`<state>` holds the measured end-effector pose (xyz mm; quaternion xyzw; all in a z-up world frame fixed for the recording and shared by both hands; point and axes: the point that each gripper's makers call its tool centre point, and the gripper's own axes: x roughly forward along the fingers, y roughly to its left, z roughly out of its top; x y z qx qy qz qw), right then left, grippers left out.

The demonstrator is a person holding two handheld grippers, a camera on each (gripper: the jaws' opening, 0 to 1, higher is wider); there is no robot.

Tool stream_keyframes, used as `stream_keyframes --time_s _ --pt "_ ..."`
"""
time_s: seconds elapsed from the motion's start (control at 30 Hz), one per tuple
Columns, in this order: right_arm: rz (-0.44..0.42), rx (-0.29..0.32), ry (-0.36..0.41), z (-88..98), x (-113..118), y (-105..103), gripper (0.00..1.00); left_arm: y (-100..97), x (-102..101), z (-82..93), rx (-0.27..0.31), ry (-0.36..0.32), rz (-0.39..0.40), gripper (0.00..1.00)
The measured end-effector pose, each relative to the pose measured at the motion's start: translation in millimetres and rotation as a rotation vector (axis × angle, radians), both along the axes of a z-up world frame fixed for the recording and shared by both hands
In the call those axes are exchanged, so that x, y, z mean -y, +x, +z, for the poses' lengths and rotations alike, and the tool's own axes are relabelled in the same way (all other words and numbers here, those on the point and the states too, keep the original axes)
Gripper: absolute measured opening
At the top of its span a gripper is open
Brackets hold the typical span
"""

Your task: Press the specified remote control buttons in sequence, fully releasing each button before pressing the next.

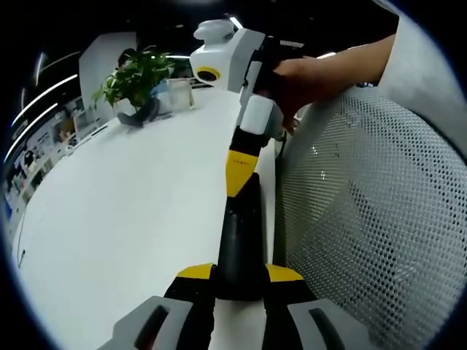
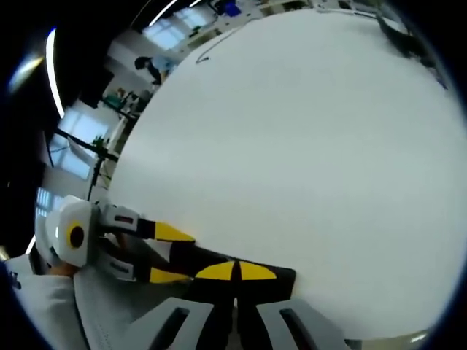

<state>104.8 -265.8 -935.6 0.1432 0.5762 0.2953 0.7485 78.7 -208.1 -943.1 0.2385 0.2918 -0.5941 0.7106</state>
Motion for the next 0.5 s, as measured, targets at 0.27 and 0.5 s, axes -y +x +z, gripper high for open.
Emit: stream_keyframes --time_s 0.27,0.5 --pt "0.010 0.033 -0.015 -0.1 -2.3 -0.5 0.00 -0.2 0.1 -0.1 0.002 -0.001 -0.001 0.24" --pt "0.017 0.045 -0.025 -1.3 -1.4 0.5 0.00 -0.5 0.0 -0.4 0.001 -0.004 0.000 0.24"
